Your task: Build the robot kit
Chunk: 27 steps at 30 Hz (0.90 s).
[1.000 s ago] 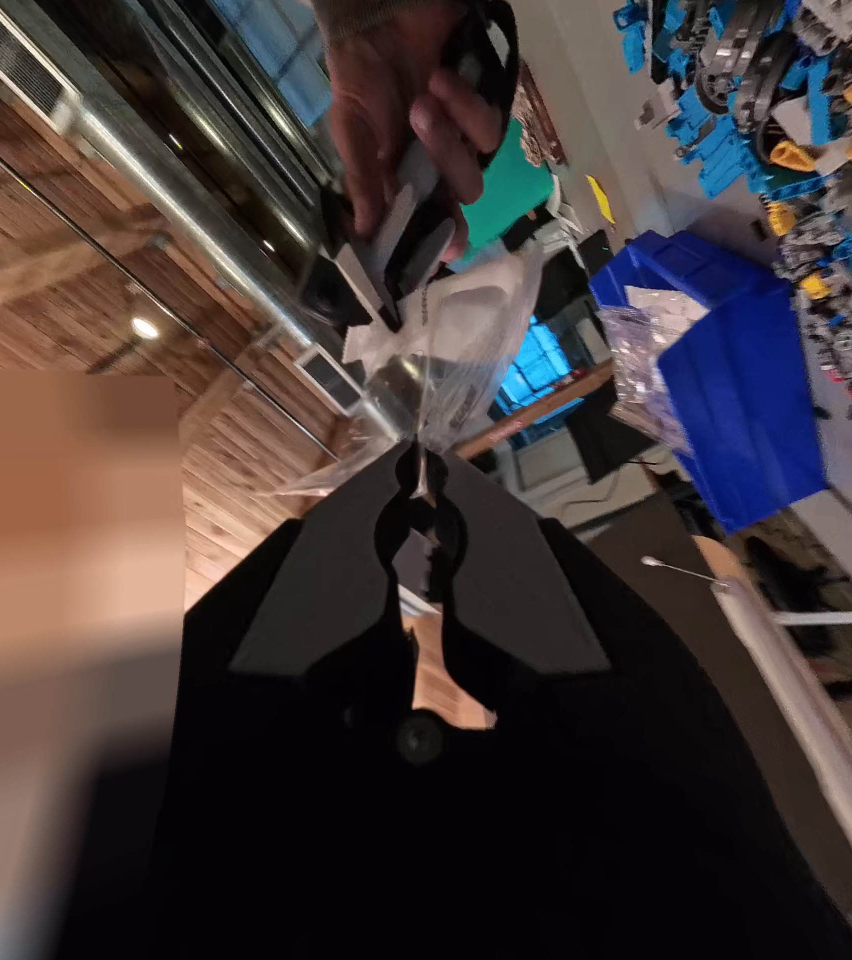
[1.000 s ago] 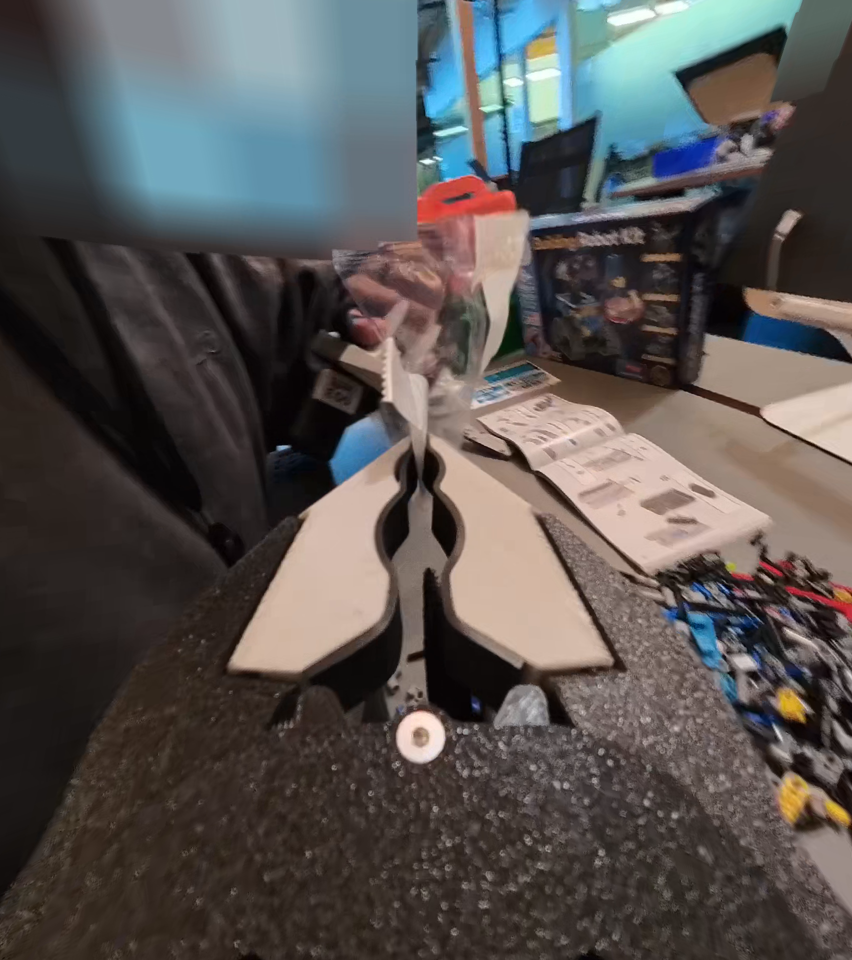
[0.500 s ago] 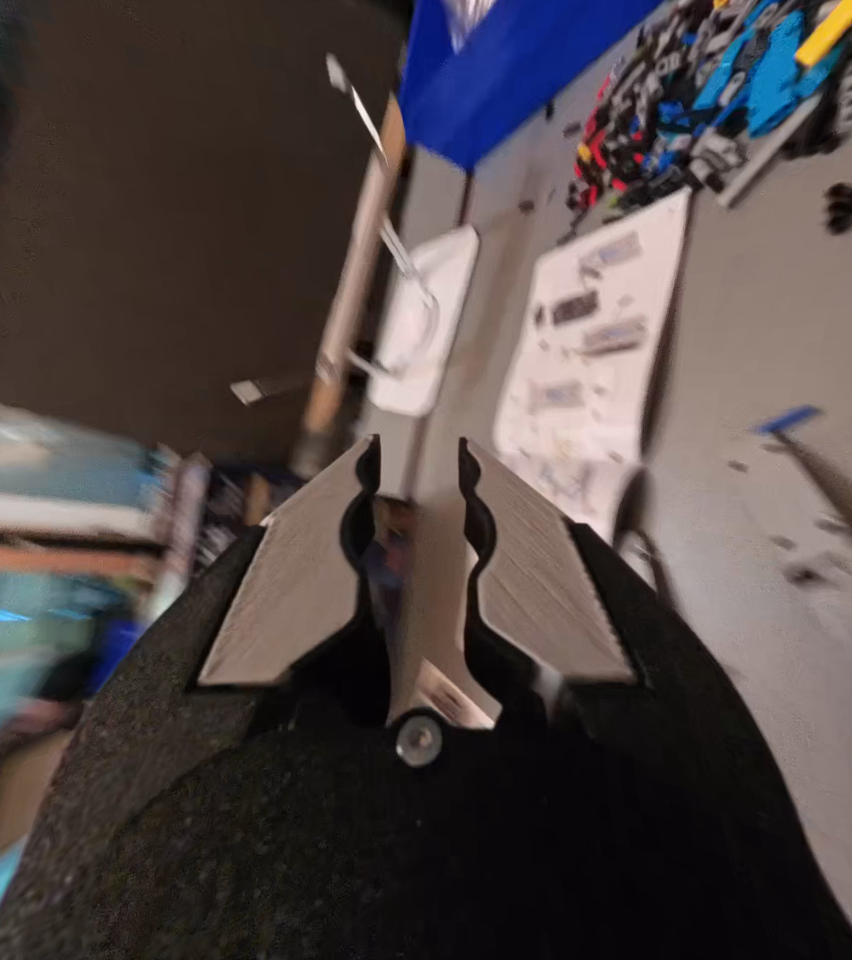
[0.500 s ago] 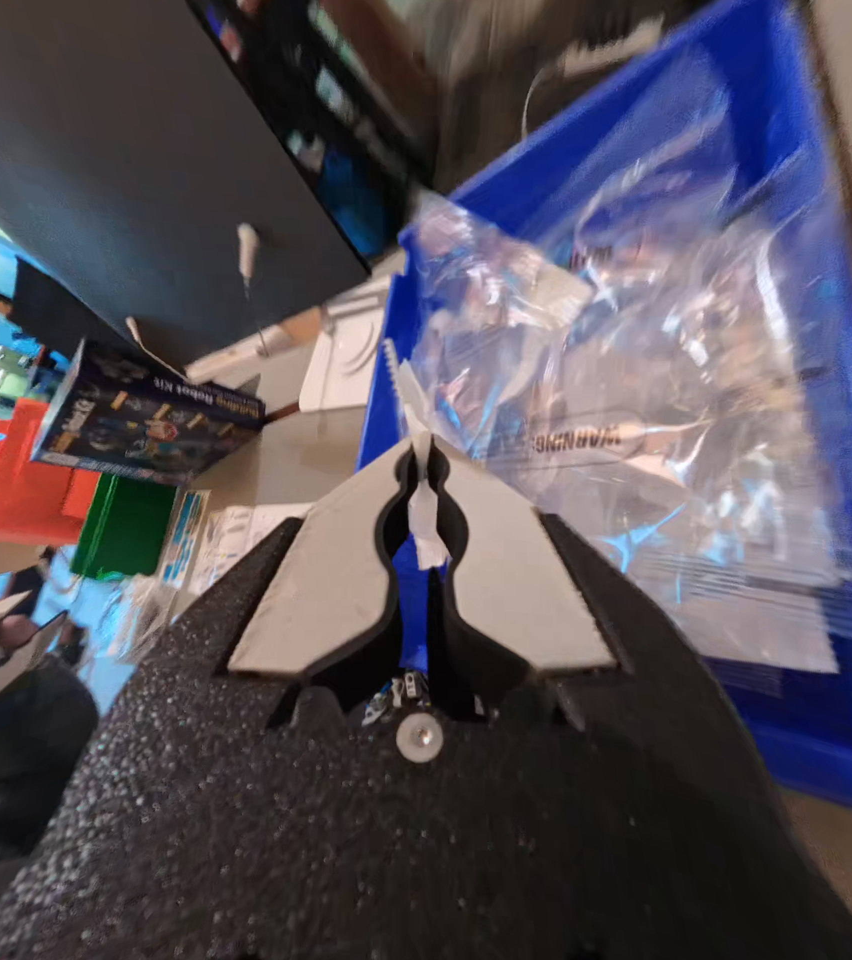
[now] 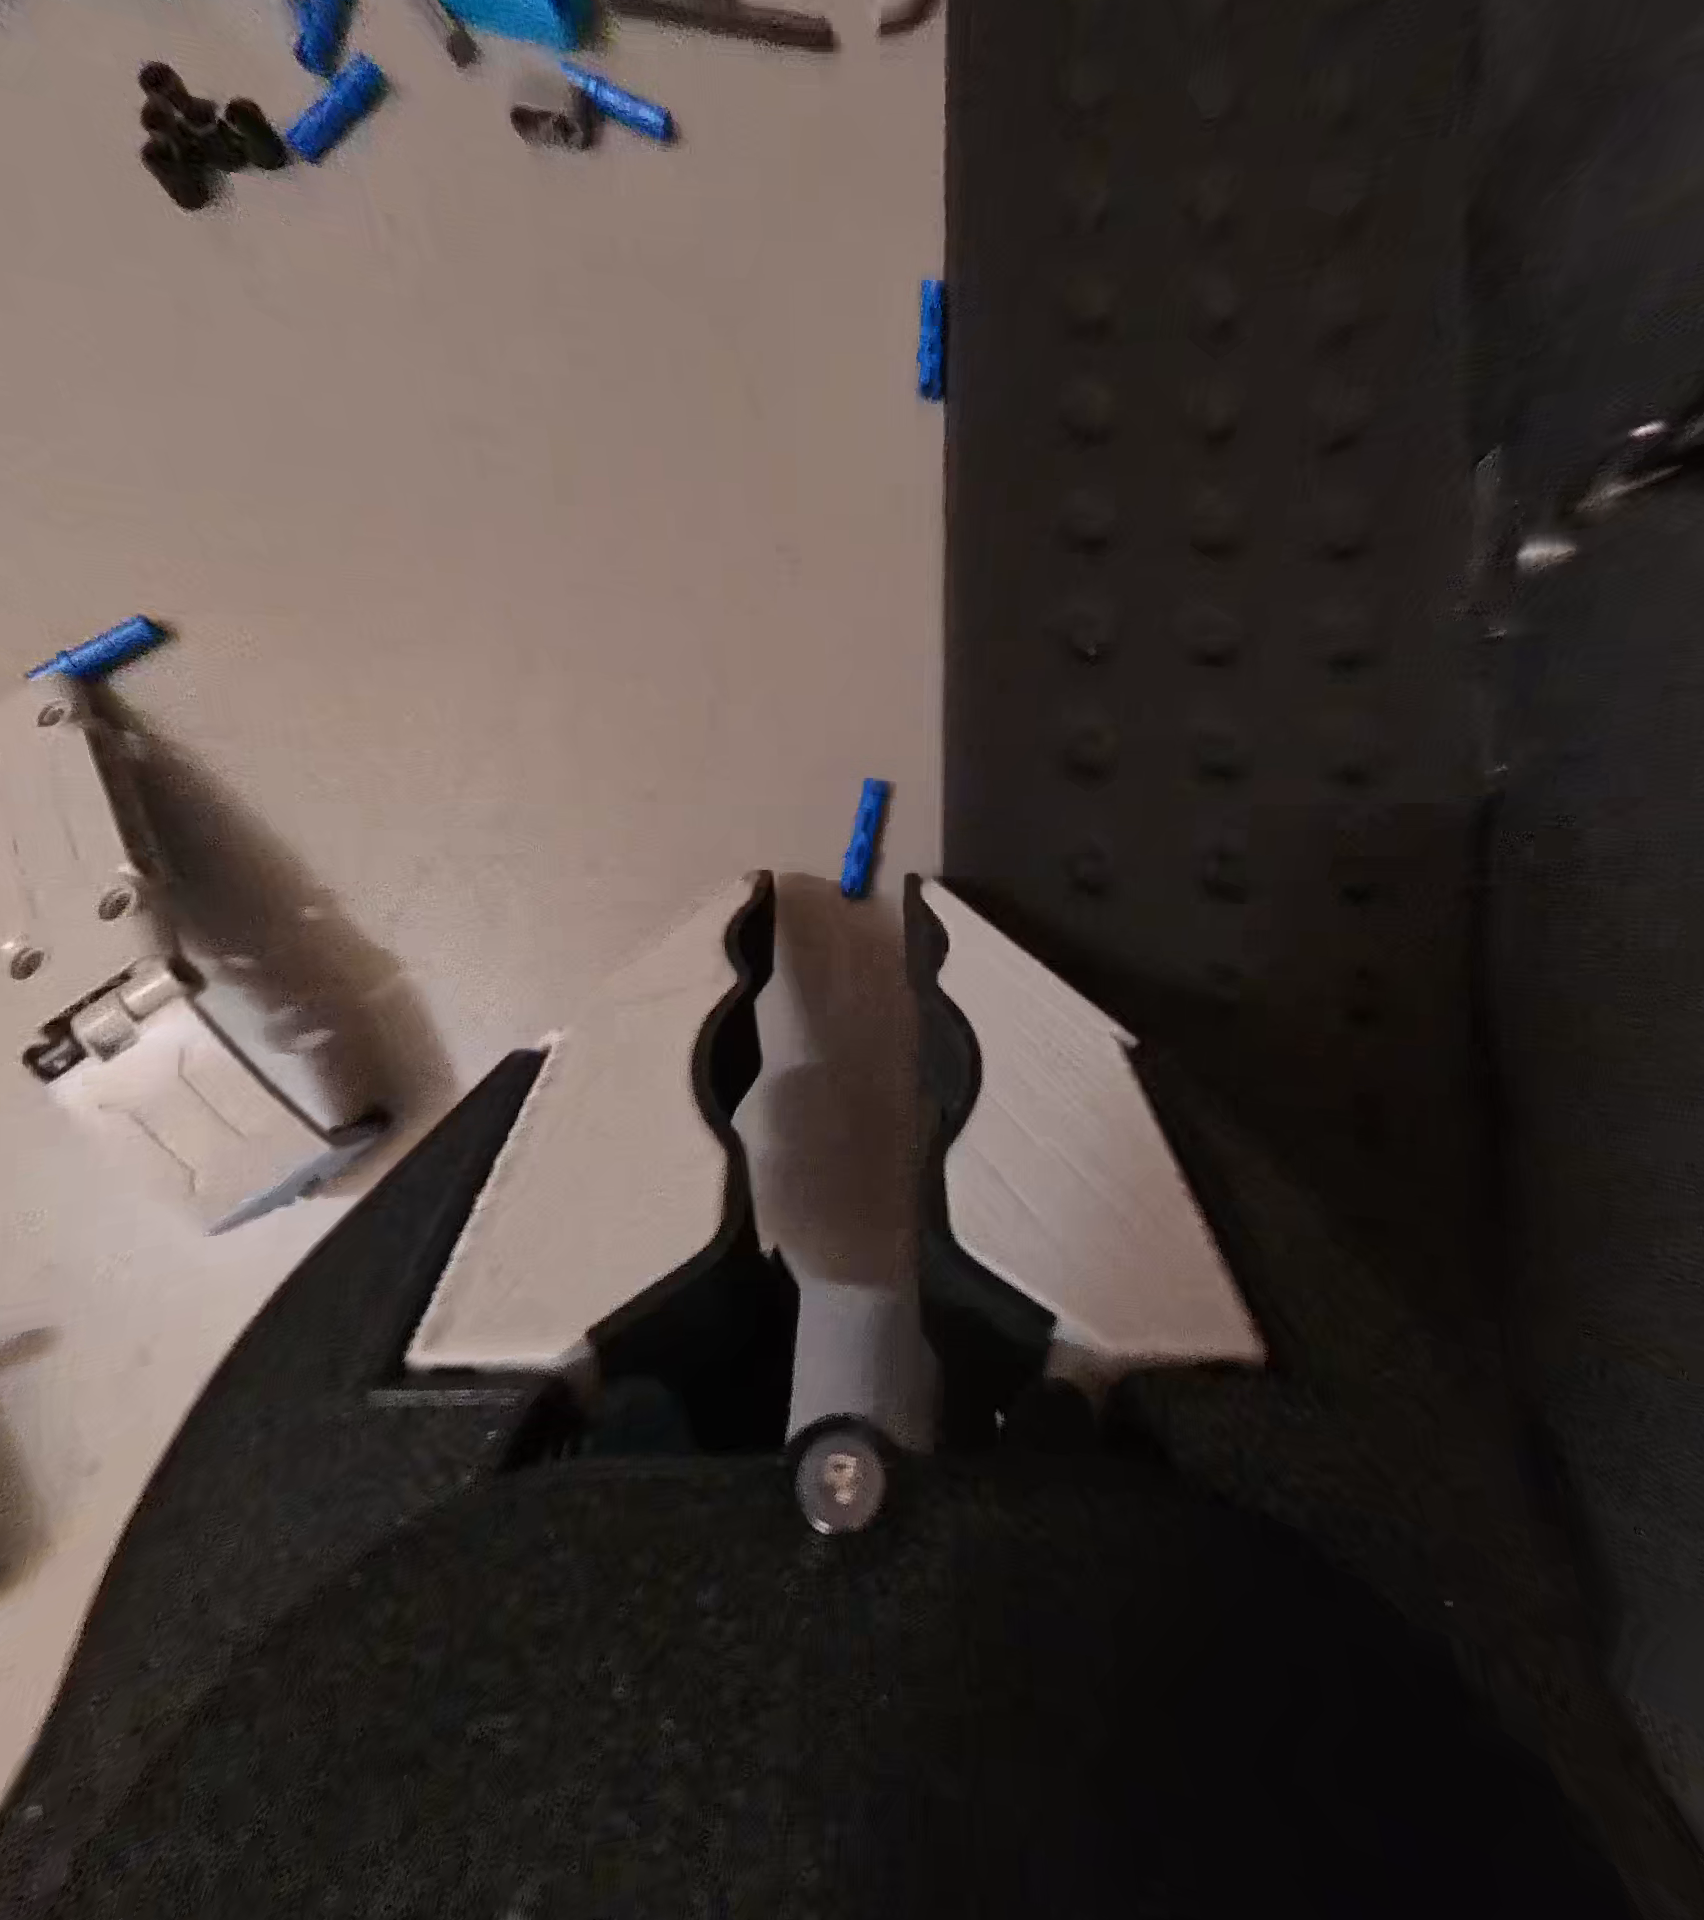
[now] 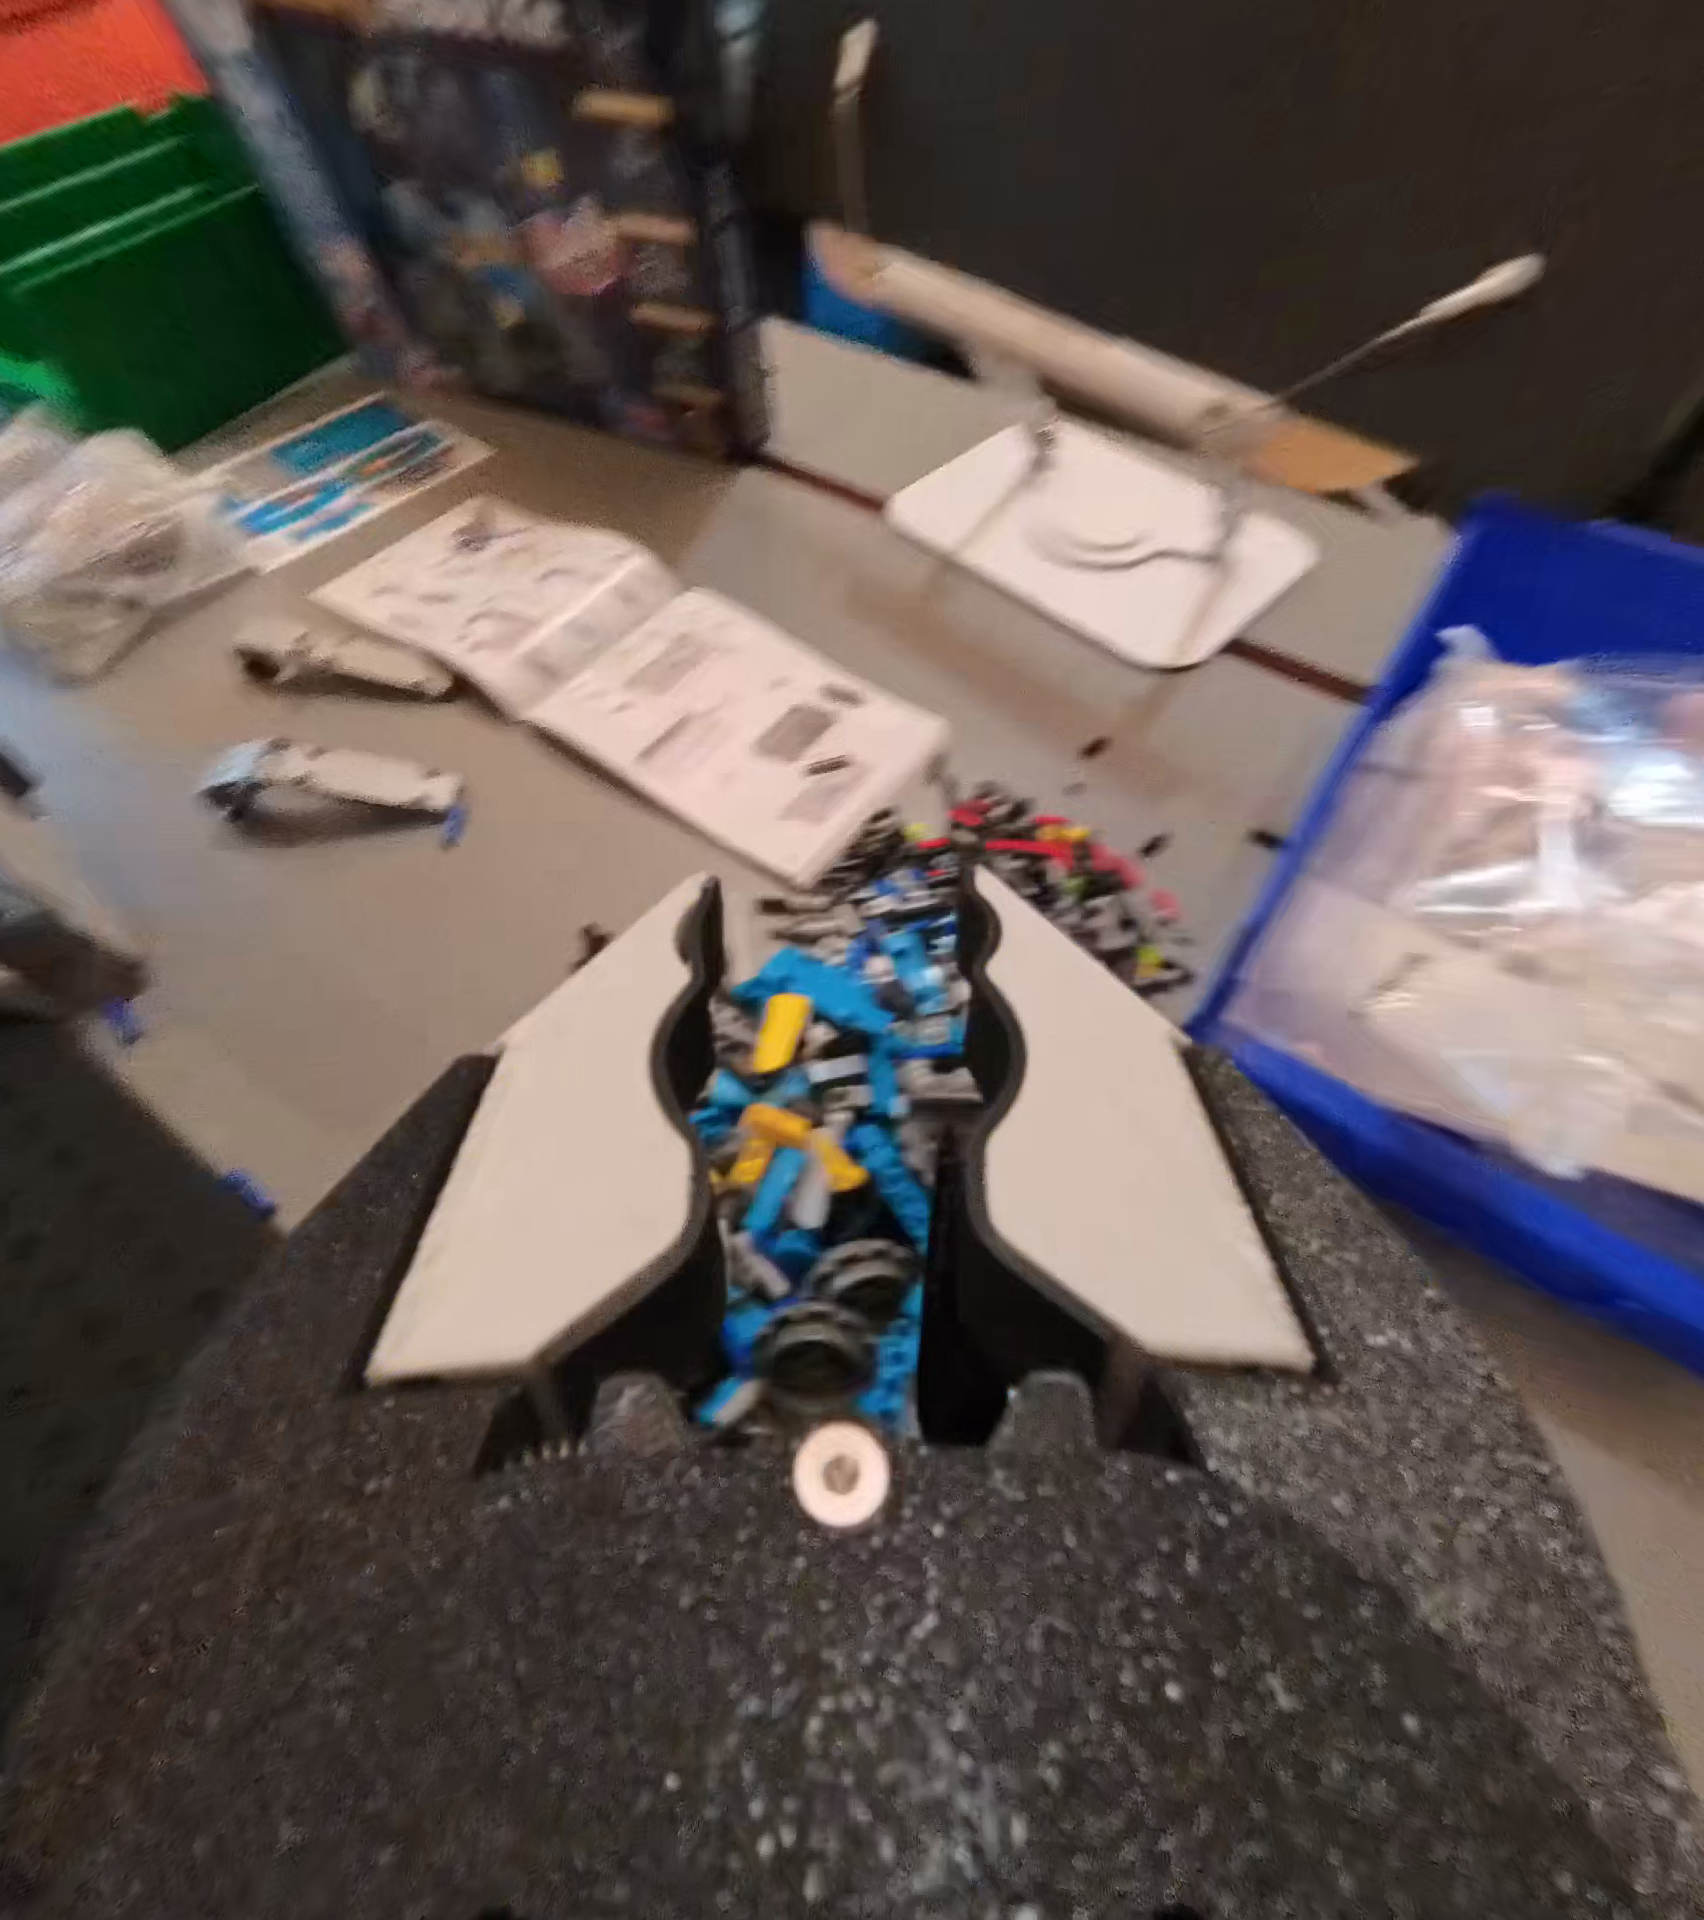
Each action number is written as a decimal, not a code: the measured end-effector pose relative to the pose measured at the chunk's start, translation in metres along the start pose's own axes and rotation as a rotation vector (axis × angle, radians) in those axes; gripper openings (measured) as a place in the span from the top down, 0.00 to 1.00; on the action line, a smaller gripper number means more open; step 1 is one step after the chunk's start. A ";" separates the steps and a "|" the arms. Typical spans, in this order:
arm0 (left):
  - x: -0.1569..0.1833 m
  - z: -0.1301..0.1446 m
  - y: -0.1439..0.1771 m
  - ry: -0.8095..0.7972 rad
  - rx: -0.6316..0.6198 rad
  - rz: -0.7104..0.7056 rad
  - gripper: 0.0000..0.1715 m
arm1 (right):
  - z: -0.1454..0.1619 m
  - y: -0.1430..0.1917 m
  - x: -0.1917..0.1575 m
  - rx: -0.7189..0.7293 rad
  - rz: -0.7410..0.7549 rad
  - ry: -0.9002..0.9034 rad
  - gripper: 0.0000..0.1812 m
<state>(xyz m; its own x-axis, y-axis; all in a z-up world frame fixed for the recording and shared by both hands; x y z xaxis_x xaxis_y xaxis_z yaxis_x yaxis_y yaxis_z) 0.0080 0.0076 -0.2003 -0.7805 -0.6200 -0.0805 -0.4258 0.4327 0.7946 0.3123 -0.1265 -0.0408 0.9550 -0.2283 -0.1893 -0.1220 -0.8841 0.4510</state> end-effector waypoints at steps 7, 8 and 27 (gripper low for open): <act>-0.005 -0.003 -0.011 -0.036 0.038 0.060 0.93 | 0.093 -0.030 -0.094 -0.086 -0.222 -0.091 0.80; -0.006 -0.004 -0.012 -0.040 0.033 0.062 0.94 | 0.097 -0.028 -0.095 -0.082 -0.226 -0.123 0.81; -0.147 -0.169 -0.115 0.106 0.205 -0.102 0.83 | 0.156 -0.035 -0.124 -0.313 -0.389 -0.043 0.86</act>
Point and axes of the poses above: each gripper's, where its closed fingertips meet, y back along the fingers, z out of its underside, x = y × z across the jaws, the point moved 3 cm from there along y, back along the fingers, and after that the axes turned 12 degrees about -y, right-handed, at the moved point
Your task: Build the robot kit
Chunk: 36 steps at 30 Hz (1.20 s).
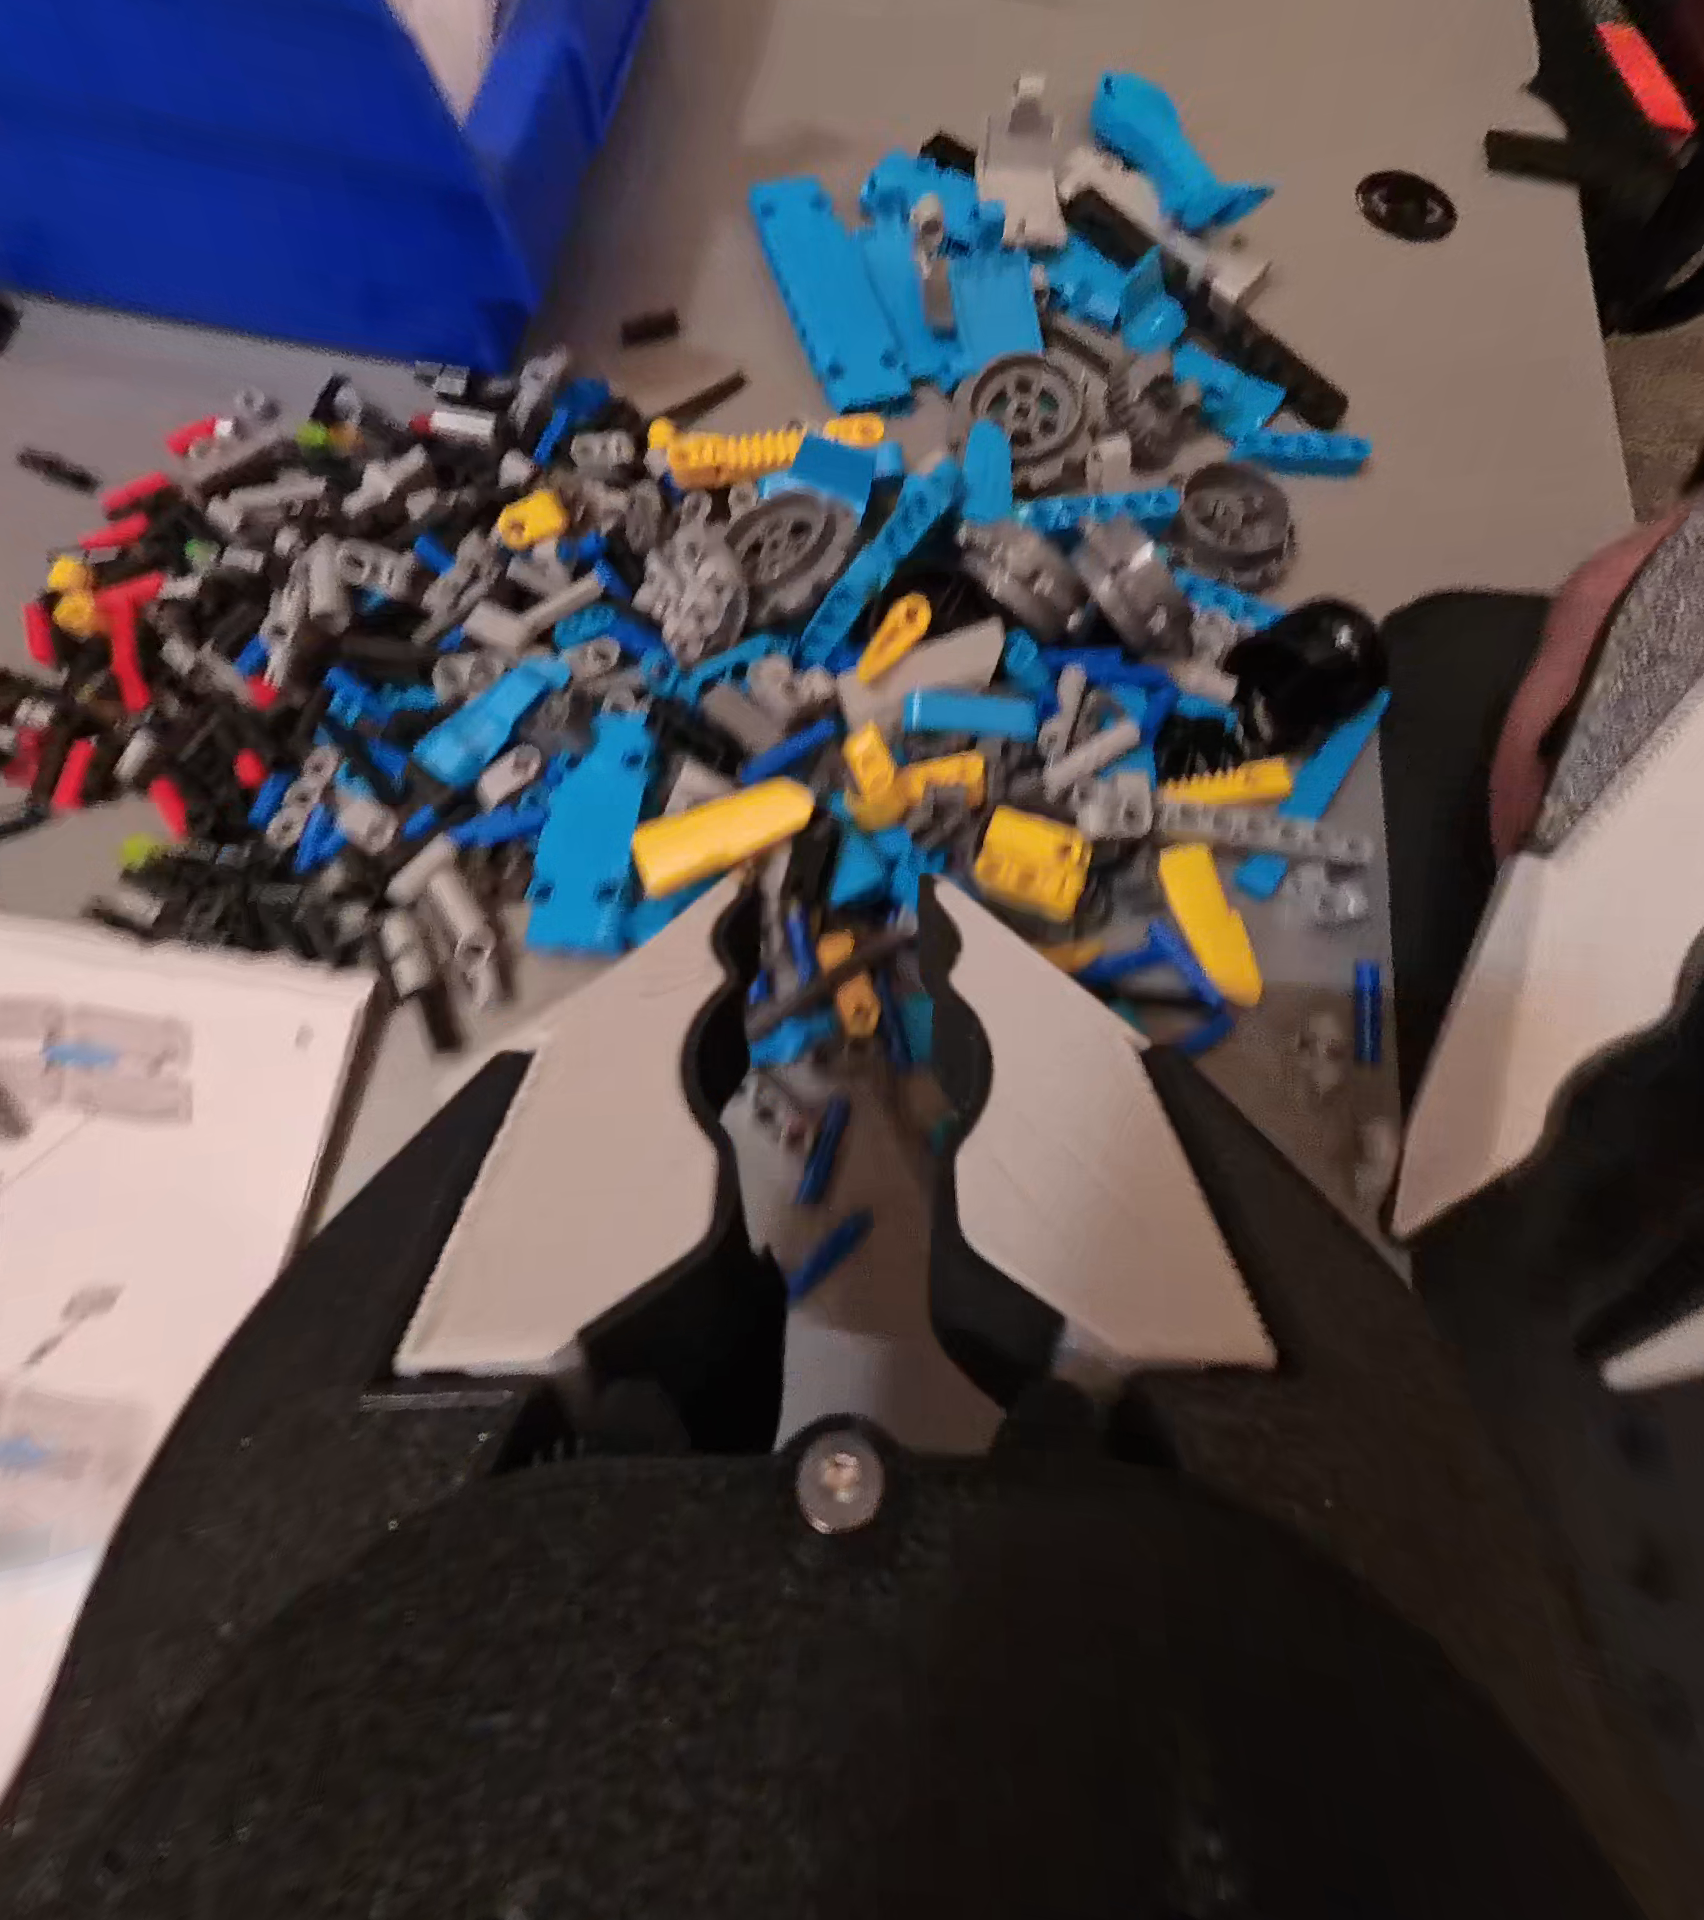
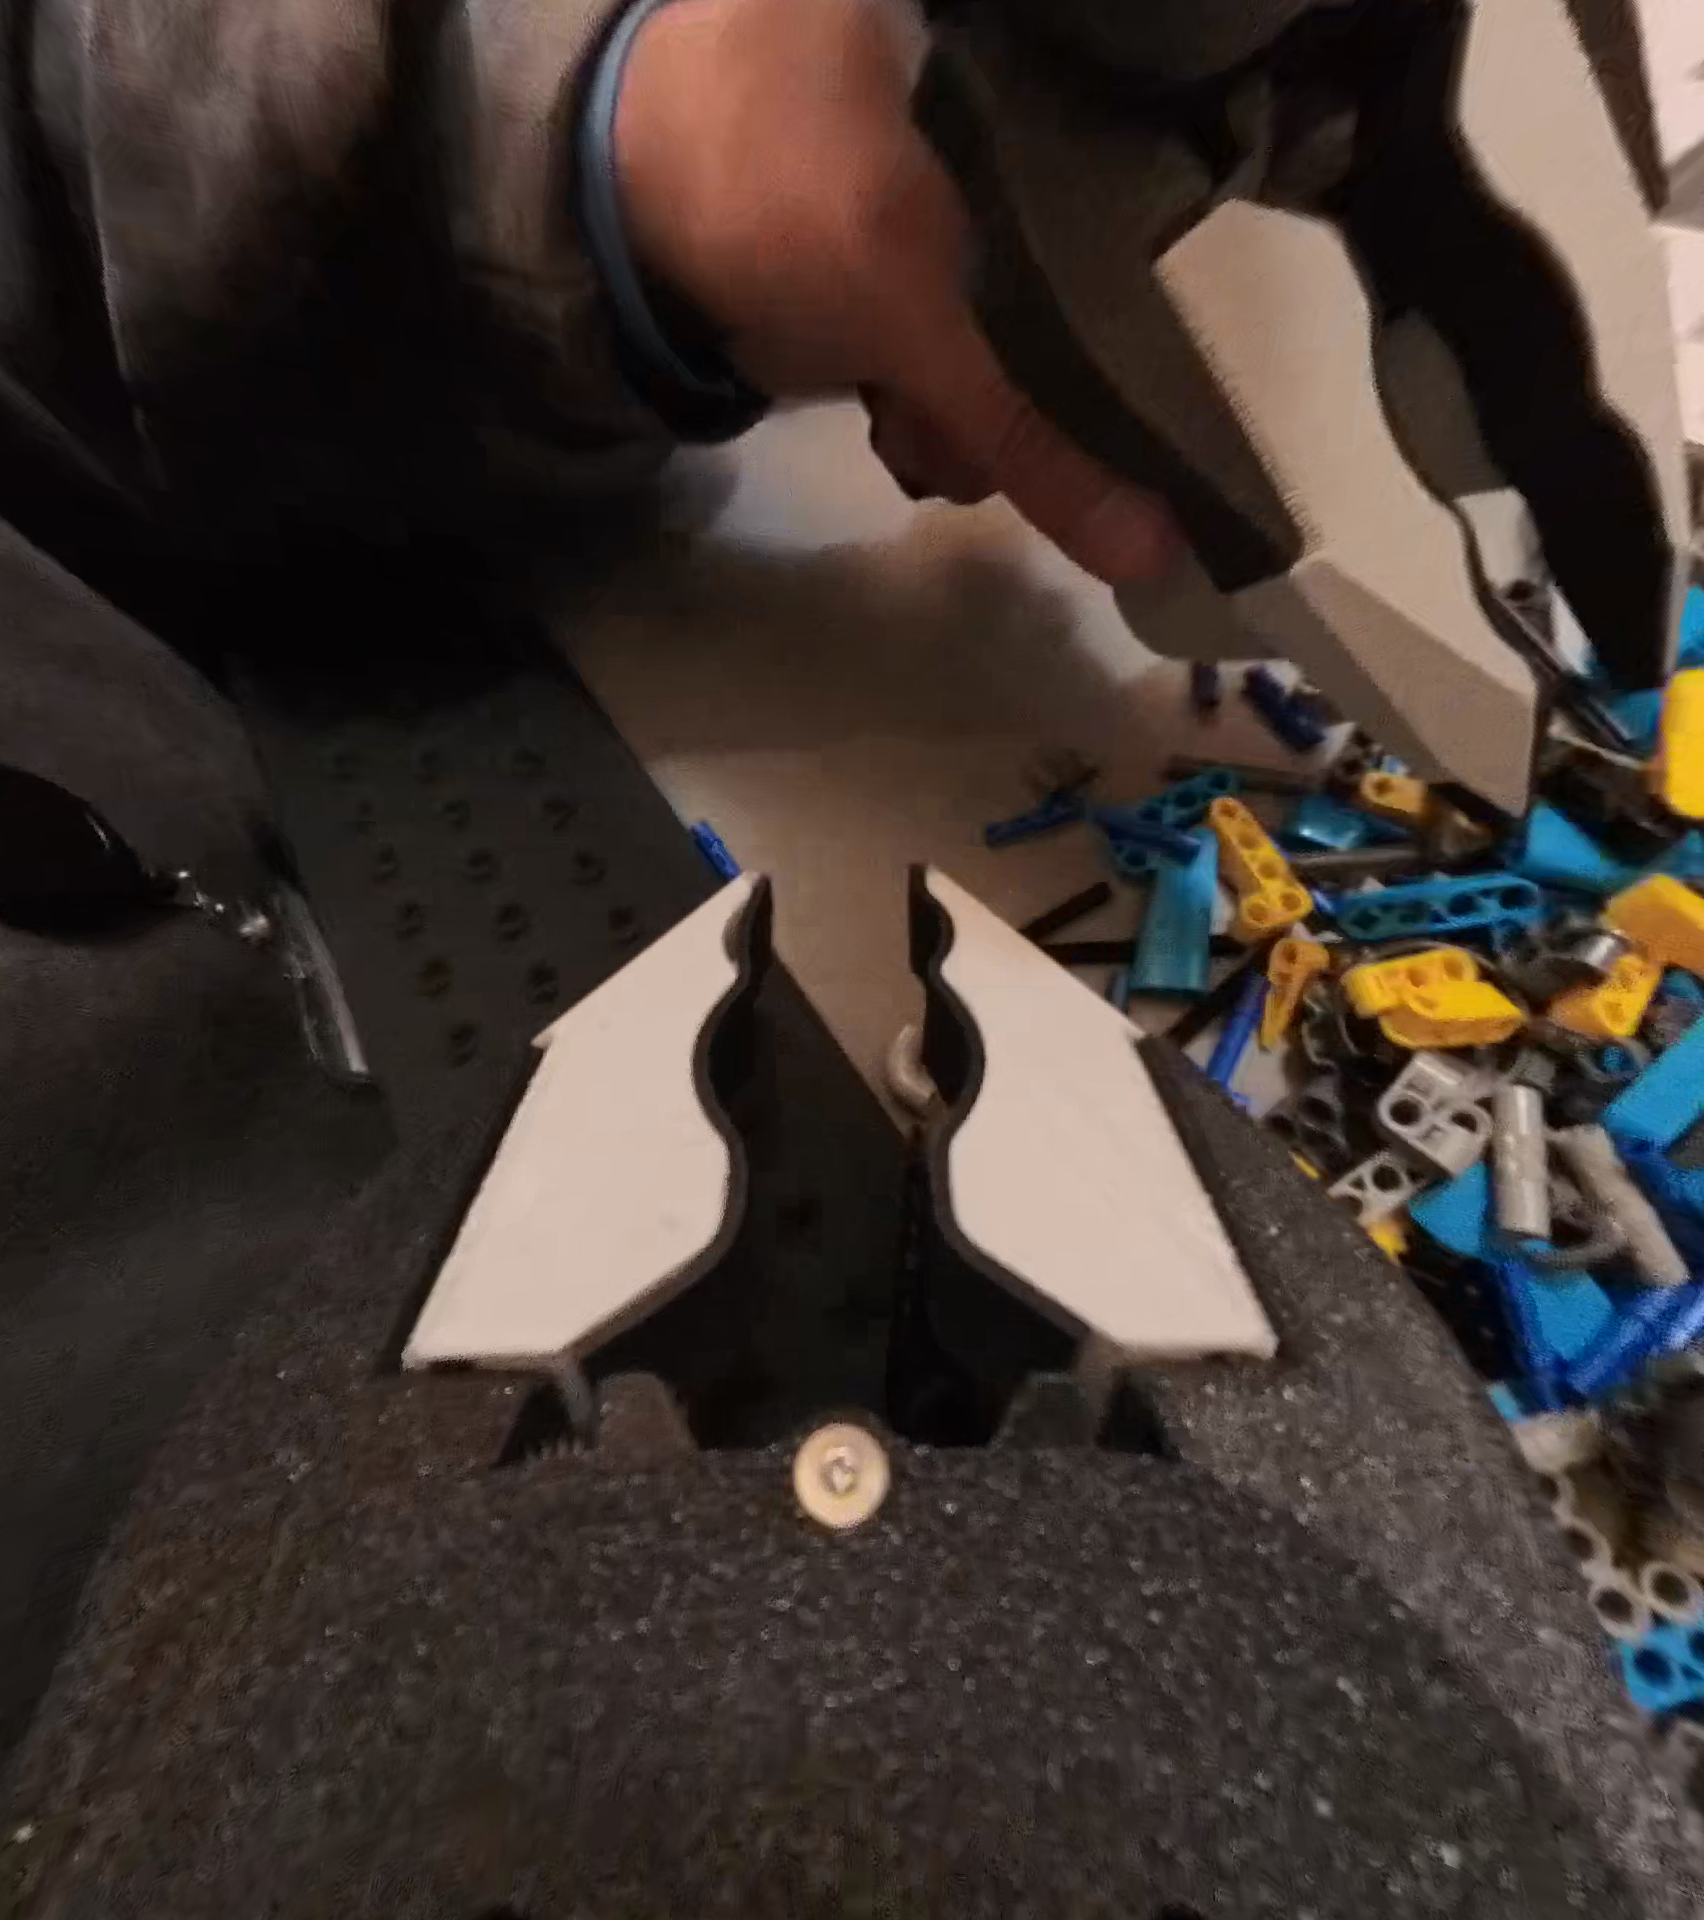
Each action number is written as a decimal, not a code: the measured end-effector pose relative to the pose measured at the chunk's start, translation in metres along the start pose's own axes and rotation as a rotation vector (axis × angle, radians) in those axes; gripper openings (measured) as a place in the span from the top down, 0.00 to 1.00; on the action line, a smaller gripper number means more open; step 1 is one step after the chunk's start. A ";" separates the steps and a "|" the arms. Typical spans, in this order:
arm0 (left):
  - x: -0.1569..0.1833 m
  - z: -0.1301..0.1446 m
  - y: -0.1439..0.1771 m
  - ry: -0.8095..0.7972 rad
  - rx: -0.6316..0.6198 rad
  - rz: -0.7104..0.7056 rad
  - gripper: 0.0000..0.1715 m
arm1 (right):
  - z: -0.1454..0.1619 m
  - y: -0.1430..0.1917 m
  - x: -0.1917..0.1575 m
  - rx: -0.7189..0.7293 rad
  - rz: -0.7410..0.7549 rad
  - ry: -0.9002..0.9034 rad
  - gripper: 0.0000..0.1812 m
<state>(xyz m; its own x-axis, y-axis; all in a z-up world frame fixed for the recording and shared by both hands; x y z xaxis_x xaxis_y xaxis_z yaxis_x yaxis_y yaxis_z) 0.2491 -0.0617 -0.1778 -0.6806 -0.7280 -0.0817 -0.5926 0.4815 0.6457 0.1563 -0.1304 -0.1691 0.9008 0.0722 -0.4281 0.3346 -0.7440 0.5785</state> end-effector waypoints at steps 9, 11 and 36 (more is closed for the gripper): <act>-0.012 0.097 0.148 0.056 -0.158 -0.090 0.83 | 0.009 -0.056 -0.025 -0.347 -0.276 0.287 0.94; -0.010 0.111 0.163 0.053 -0.188 -0.104 0.83 | 0.010 -0.061 -0.027 -0.395 -0.324 0.309 0.98; -0.019 0.137 0.115 -0.015 -0.371 -0.061 0.84 | 0.010 -0.062 -0.021 -0.531 -0.308 0.595 0.95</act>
Point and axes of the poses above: each gripper's, where its closed fingertips meet, y back along the fingers, z out of its underside, x = y × z across the jaws, the point moved 3 cm from there along y, back along the fingers, and after that the axes turned 12 degrees about -y, right-handed, at the moved point
